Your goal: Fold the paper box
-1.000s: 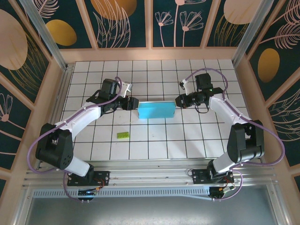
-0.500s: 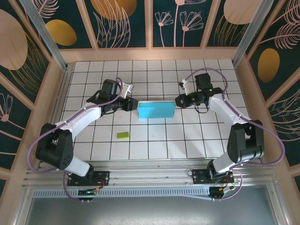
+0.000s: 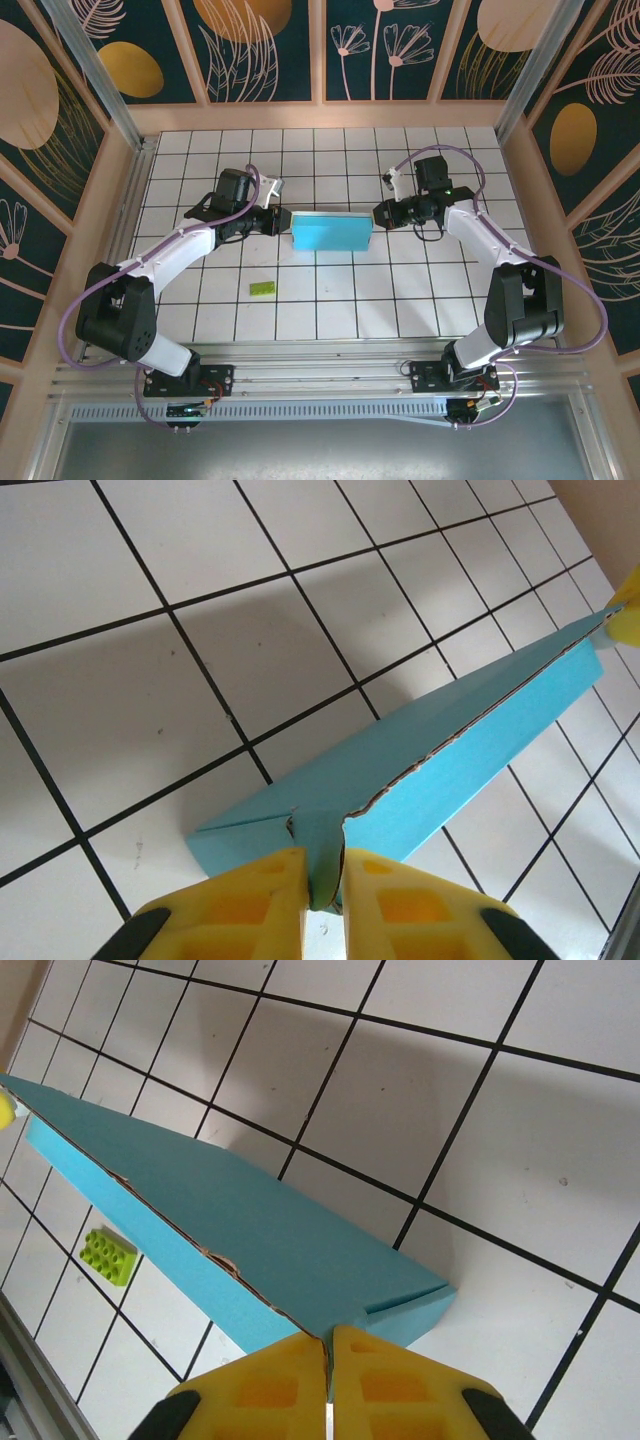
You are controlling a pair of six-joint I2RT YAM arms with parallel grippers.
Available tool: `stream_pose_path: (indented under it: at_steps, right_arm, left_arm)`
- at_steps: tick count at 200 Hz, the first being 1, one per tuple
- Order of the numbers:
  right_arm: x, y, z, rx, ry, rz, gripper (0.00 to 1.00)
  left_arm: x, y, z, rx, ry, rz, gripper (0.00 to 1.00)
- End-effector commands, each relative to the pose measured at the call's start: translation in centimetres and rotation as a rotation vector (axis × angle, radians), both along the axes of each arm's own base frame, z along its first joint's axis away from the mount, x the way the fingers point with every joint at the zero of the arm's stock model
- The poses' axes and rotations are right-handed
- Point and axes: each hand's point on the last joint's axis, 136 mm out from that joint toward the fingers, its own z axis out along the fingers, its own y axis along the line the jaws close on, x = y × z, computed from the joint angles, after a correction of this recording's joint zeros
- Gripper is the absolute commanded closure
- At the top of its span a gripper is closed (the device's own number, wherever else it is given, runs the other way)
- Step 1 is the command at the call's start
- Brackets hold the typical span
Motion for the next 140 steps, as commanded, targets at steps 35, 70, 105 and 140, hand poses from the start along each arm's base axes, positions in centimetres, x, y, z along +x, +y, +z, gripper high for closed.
stream_pose_path:
  at_steps: [35, 70, 105, 140]
  right_arm:
    - [0.4, 1.2, 0.7, -0.004, -0.008, -0.024, 0.92]
    - [0.5, 1.1, 0.4, -0.012, -0.004, -0.035, 0.93]
    - [1.0, 0.9, 0.5, -0.015, 0.001, -0.074, 0.93]
    - [1.3, 0.8, 0.3, 0.011, 0.055, -0.142, 0.93]
  left_arm:
    - [-0.3, -1.6, 1.0, -0.11, 0.045, -0.002, 0.88]
    - [-0.1, -0.9, -0.1, -0.064, 0.059, 0.033, 0.88]
    - [0.0, -0.1, -1.5, 0.0, 0.07, 0.057, 0.88]
    - [-0.4, -0.4, -1.7, -0.022, 0.081, 0.043, 0.88]
